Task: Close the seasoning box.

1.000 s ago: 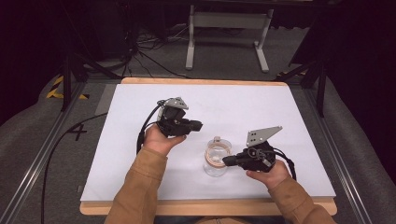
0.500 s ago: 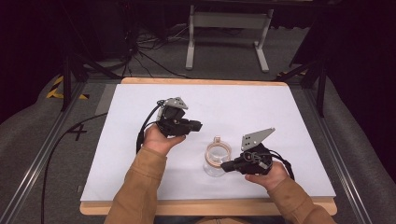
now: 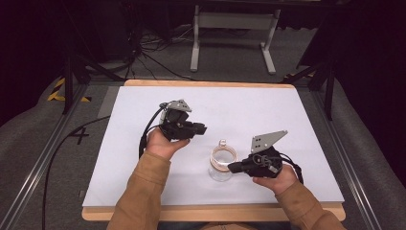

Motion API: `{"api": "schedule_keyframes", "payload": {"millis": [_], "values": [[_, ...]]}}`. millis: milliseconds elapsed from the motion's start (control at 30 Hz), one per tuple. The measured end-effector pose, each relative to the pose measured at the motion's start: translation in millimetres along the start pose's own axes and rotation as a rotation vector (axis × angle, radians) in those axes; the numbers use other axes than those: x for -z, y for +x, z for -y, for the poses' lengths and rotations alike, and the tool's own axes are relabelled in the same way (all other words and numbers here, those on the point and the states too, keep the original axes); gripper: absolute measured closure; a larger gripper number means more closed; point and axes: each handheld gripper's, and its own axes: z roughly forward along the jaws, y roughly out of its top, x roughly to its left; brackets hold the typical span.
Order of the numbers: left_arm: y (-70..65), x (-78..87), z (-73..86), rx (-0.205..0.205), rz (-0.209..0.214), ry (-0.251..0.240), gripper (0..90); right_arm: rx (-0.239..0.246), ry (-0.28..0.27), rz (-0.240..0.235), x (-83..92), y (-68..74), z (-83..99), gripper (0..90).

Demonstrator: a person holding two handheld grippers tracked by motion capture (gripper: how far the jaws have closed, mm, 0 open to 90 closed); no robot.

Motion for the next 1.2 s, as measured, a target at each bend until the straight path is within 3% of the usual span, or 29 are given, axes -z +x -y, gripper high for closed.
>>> {"api": "schedule_keyframes", "payload": {"millis": [233,467,533,700,833,967,1000,1200], "values": [[-1.3,13.7,10.6,0.014,-0.035,-0.015,75.8,-0.002,-0.082,0.076,26.3,-12.9,-8.2,80.5],[0.6,29.1,22.7,0.039,-0.085,-0.036,72.6,-0.026,-0.128,0.144,46.9,-33.2,-12.5,74.3],[3.6,34.7,28.5,0.05,-0.112,-0.031,72.0,-0.051,-0.141,0.185,54.4,-45.7,-10.7,71.2],[7.8,37.2,37.0,0.059,-0.148,-0.032,70.3,-0.099,-0.148,0.25,63.4,-66.4,-4.0,69.5],[14.7,37.9,44.4,0.1,-0.164,-0.019,68.6,-0.144,-0.145,0.314,70.1,-86.1,5.9,68.6],[24.2,35.9,49.9,0.114,-0.187,-0.007,67.8,-0.184,-0.119,0.362,70.9,-101.9,17.7,67.8],[25.3,34.3,51.5,0.137,-0.19,-0.01,67.4,-0.199,-0.117,0.368,70.6,-105.5,21.0,67.6],[37.5,26.8,59.9,0.149,-0.212,0.007,65.6,-0.258,-0.061,0.41,63.8,-125.8,39.0,65.3]]}}
